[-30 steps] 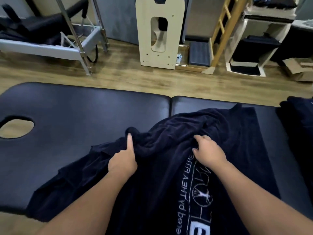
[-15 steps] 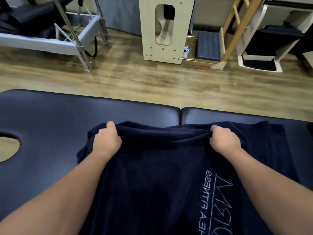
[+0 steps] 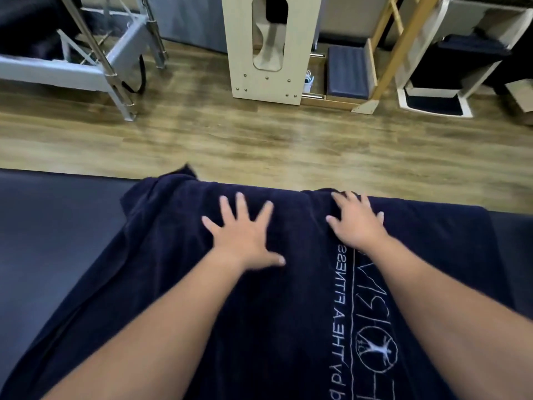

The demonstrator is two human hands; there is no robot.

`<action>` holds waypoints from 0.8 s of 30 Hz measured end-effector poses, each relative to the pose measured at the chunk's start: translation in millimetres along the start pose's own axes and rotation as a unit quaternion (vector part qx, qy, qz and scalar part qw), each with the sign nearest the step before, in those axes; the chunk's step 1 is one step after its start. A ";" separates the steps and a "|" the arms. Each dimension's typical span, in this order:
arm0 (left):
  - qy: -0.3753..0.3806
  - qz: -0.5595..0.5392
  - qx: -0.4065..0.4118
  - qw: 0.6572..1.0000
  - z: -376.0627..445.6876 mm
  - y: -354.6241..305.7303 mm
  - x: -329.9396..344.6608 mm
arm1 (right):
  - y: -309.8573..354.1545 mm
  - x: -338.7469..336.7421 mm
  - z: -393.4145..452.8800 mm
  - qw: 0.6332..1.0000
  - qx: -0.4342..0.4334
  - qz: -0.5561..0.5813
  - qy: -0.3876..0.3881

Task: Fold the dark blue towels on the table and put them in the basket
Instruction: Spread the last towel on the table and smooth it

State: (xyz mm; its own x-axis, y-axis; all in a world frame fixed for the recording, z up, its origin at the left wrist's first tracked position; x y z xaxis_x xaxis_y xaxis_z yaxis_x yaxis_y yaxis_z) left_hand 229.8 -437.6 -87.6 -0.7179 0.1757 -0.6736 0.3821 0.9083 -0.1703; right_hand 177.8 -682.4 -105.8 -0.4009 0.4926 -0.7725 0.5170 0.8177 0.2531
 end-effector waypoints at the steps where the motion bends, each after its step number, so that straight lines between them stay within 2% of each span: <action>1: 0.034 0.016 0.016 0.999 -0.6 -19.5 17.6 | -1.4 11.5 -11.1 1.000 -0.003 -0.008 -0.012; 3: 0.080 0.030 0.009 0.996 -0.2 -42.9 42.8 | -6.2 28.7 -33.4 0.999 -0.017 -0.009 -0.039; 10: 0.107 0.071 -0.050 0.990 6.4 -60.7 36.3 | -66.1 54.7 -86.3 0.999 0.004 -0.008 -0.047; 12: 0.098 0.091 -0.030 0.991 1.9 -83.4 31.4 | -78.5 54.6 -97.2 0.999 0.001 0.012 -0.051; 14: 0.100 0.086 0.027 0.991 -0.2 -115.9 36.3 | -95.7 49.7 -103.9 0.996 0.017 0.042 -0.082; 17: 0.131 0.119 0.041 0.983 3.0 -144.0 52.8 | -136.3 33.9 -107.2 0.981 0.084 0.075 -0.157; 19: 0.134 0.124 0.032 0.983 9.4 -148.9 55.7 | -172.1 21.5 -104.6 0.965 0.161 0.085 -0.188; 22: 0.133 0.126 0.024 0.983 10.2 -145.4 54.0 | -213.1 6.6 -95.6 0.935 0.285 0.135 -0.164; 24: 0.130 0.133 0.020 0.982 9.8 -146.0 54.9 | -226.2 -2.7 -86.6 0.924 0.312 0.154 -0.158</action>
State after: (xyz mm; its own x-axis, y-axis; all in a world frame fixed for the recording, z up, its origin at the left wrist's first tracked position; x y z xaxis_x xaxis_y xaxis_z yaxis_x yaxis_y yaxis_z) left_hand 140.3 -564.2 -106.7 -0.7118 0.5009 -0.4923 0.5953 0.8023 -0.0445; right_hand -3.5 -842.9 -110.5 0.0281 0.4817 -0.8759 0.9447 0.2736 0.1807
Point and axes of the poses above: each hand's wrist, its own z-axis towards the middle knuckle, its own x-axis out of the palm, y = z × x, the point moved 6 cm from there along z, towards the middle knuckle, and after that the axes turned 15 degrees about y, right-handed, at the moved point
